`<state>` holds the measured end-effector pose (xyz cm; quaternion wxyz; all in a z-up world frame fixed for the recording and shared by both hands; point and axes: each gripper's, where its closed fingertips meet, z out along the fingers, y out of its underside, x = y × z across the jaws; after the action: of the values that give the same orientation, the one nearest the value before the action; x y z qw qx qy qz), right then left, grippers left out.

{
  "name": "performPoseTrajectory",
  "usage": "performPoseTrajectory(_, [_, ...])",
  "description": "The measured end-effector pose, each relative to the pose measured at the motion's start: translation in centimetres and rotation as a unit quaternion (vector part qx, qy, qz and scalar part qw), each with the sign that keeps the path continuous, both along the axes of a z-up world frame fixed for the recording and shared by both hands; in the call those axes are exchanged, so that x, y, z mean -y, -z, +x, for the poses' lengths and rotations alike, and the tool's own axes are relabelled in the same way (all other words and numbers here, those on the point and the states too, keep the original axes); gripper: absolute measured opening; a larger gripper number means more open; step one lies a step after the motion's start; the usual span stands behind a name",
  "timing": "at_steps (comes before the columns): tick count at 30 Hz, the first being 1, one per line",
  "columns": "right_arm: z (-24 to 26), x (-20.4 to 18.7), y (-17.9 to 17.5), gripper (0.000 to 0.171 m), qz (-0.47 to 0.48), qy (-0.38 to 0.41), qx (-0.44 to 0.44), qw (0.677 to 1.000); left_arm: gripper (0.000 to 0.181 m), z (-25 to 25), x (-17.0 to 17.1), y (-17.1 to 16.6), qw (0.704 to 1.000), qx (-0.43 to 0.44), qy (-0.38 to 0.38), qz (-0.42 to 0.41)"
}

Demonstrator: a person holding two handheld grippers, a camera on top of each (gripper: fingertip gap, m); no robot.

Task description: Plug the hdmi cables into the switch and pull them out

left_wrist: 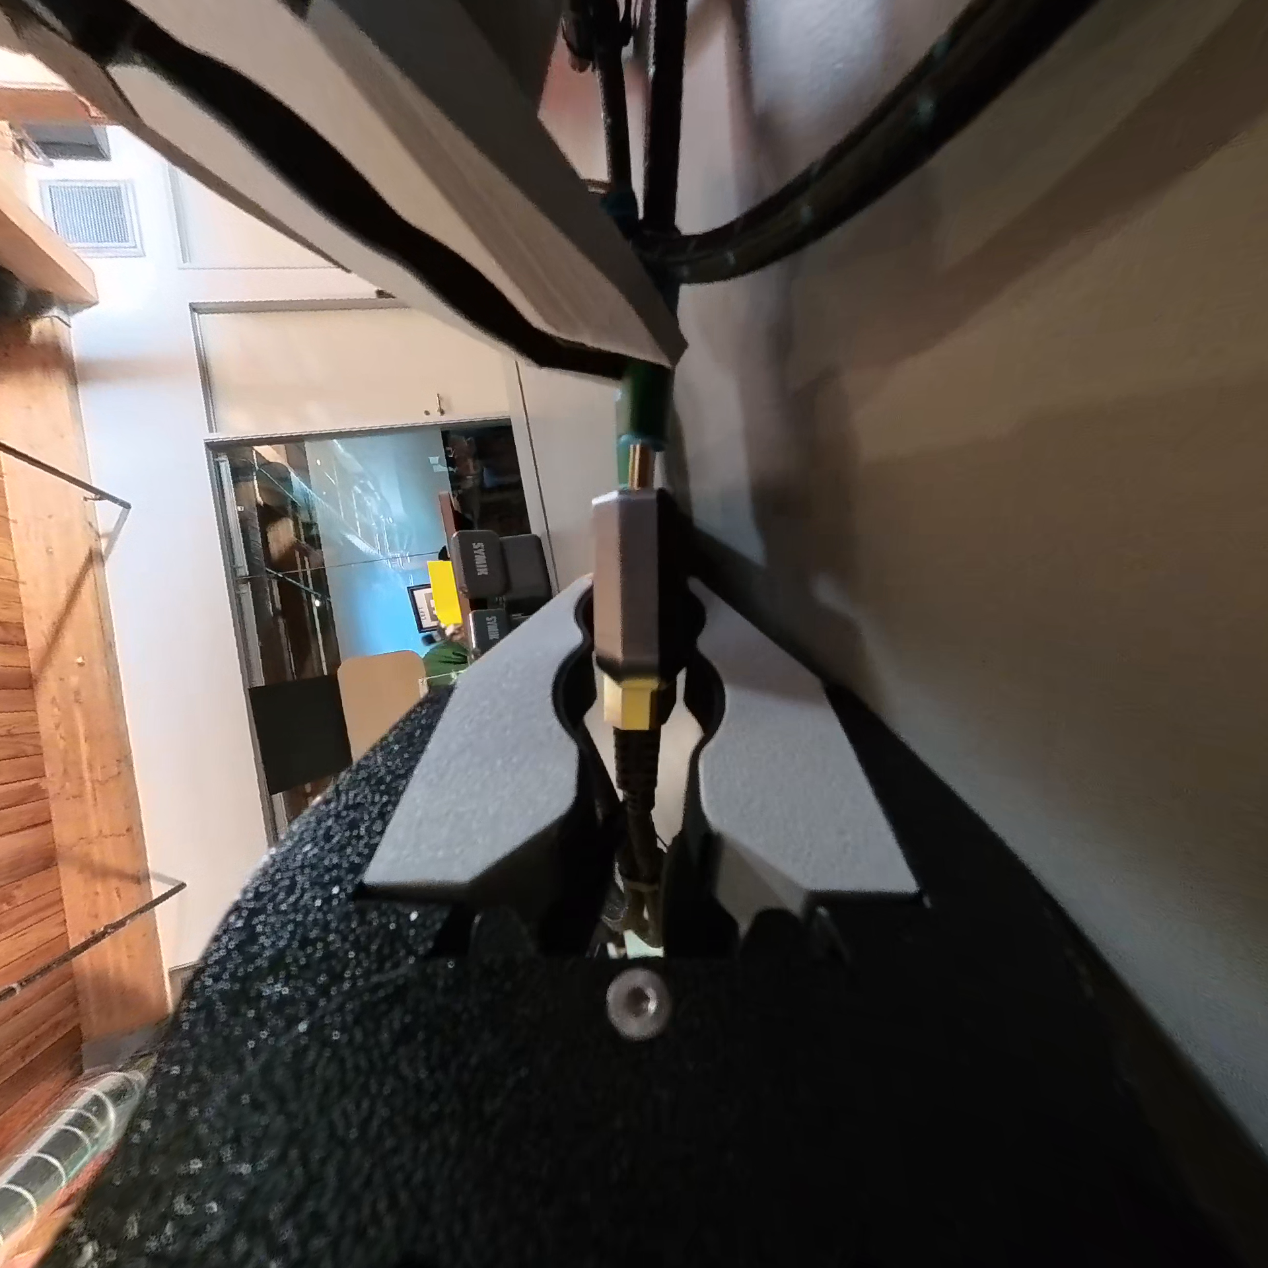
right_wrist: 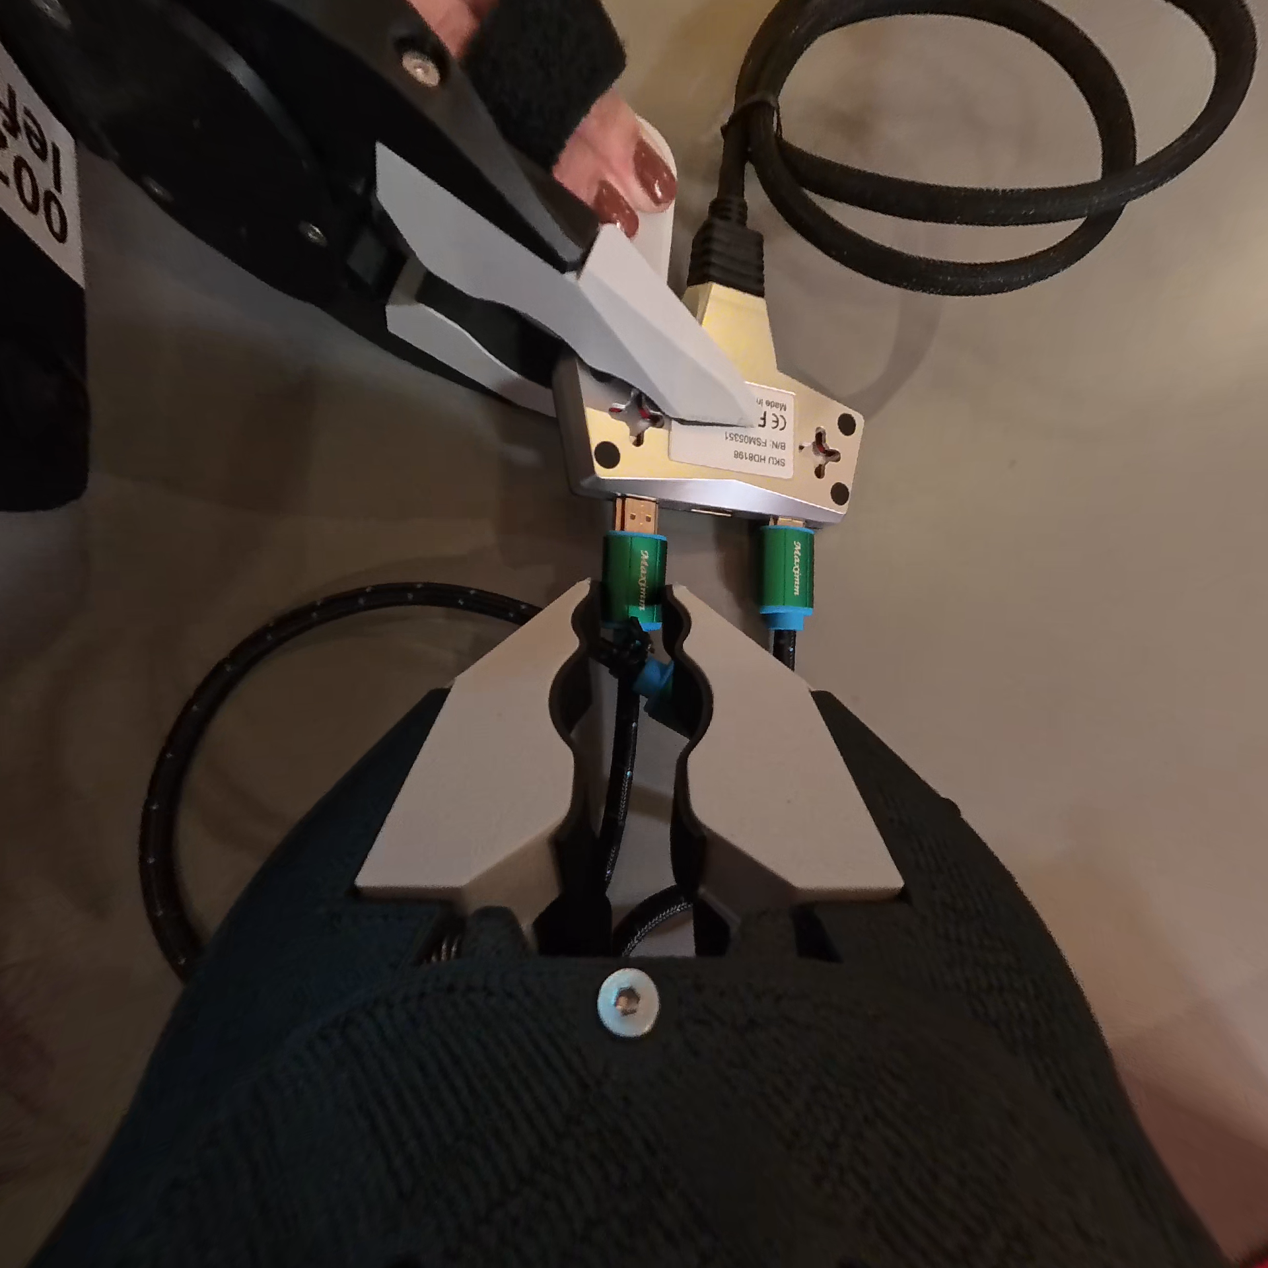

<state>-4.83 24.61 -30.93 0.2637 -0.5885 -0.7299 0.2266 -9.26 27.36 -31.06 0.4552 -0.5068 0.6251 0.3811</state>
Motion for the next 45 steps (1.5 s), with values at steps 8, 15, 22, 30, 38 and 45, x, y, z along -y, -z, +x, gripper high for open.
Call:
performPoseTrajectory(8, [0.0, 0.2, -0.1, 0.015, -0.005, -0.005, 0.0, 1.0, 0.019, 0.1, 0.1, 0.1, 1.0, -0.004, 0.008, 0.0])
performPoseTrajectory(15, [0.0, 0.5, -0.3, 0.014, 0.023, -0.026, 0.0, 0.999, 0.019, 0.2, 0.3, 0.1, 1.0, -0.002, 0.021, -0.005])
performPoseTrajectory(22, [0.0, 0.4, -0.4, 0.013, 0.101, -0.053, 0.013, 0.993, 0.019, 0.2, 0.2, -0.1, 0.999, 0.024, 0.009, -0.03])
performPoseTrajectory(30, [0.0, 0.1, -1.0, 0.013, 0.084, -0.056, 0.001, 0.995, 0.019, 0.2, 0.0, -0.4, 0.996, 0.041, -0.011, -0.08])
performPoseTrajectory(38, [0.2, 0.0, -1.2, 0.012, 0.087, -0.051, 0.006, 0.995, 0.02, 0.3, -0.1, -0.5, 0.995, 0.012, -0.028, -0.098])
performPoseTrajectory(45, [0.2, -0.2, -1.2, 0.012, 0.118, -0.048, 0.021, 0.992, 0.019, 0.2, 0.0, -0.5, 0.993, -0.025, -0.051, -0.104])
